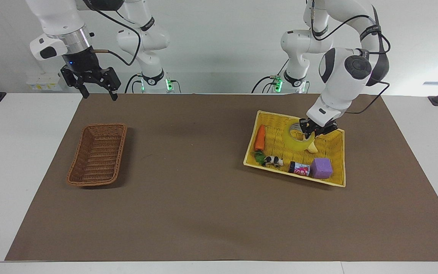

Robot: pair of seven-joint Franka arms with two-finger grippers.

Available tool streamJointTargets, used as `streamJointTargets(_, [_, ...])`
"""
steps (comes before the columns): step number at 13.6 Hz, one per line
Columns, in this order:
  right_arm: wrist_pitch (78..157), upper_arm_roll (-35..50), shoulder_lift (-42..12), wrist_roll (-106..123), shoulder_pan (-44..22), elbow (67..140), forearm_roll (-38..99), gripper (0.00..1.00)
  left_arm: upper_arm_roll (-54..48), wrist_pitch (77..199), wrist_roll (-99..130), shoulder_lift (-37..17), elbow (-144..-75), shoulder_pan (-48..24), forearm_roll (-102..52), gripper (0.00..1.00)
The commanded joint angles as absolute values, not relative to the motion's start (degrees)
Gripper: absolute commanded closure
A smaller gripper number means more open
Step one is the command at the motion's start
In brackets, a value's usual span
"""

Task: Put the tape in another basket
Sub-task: 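Lift the tape with the left gripper while the right gripper reaches toward it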

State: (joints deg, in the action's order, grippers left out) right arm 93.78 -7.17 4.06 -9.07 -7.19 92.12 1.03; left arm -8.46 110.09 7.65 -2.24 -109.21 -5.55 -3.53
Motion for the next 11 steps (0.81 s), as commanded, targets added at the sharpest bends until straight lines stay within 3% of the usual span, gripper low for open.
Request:
streamJointTargets(1, [96.32, -6.77, 3.87, -5.55, -6.77, 92.64, 1.58, 0.00, -9.14, 109.51, 14.74, -2.64, -106.96, -7.46, -8.59, 1.00])
streamJointTargets(7, [104.05, -3.96, -3.07, -4.30, -9.23, 92.90, 12.63, 0.00, -9.14, 120.21, 27.06, -2.81, -106.61, -18.09, -17.91, 1.00])
streamJointTargets(11, [102.84, -3.96, -3.60, -4.05, -9.40, 95.18, 26.87, 0.00, -9.14, 127.60, 28.48, -2.81, -106.87, -24.42, -24.77, 1.00])
